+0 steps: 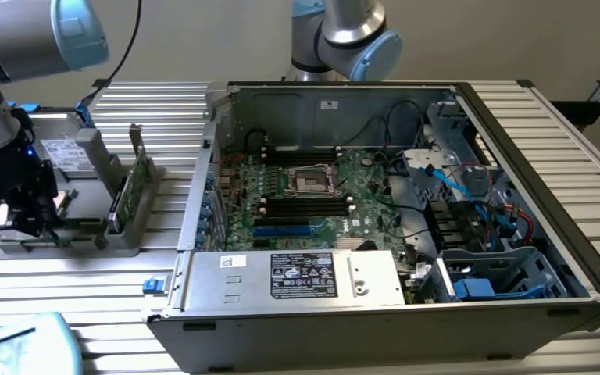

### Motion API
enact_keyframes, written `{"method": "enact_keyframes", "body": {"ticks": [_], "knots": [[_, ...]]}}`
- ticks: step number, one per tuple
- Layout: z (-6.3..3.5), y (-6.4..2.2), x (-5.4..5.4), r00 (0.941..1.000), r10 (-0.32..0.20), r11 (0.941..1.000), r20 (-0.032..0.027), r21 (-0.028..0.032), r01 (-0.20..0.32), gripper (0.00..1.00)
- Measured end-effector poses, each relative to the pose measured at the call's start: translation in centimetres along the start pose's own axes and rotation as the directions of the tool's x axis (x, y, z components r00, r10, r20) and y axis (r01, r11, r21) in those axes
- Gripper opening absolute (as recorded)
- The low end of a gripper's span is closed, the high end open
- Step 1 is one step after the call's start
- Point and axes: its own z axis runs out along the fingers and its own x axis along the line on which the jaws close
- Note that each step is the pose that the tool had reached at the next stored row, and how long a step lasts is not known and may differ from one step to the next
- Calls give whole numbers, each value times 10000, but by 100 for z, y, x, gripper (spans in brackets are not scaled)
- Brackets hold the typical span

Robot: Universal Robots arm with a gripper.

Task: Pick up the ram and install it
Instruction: 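Pick up the ram and move it above insertion slot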

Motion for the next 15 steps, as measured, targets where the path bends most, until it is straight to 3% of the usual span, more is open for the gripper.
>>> {"method": "enact_keyframes", "body": {"ticks": [9, 15], "knots": [[16, 0, 3, 10000, -7, 10000, 4, -18, 7, 33], [-27, 0, 4, 10000, -8, 10000, 5, -30, 8, 33]]}}
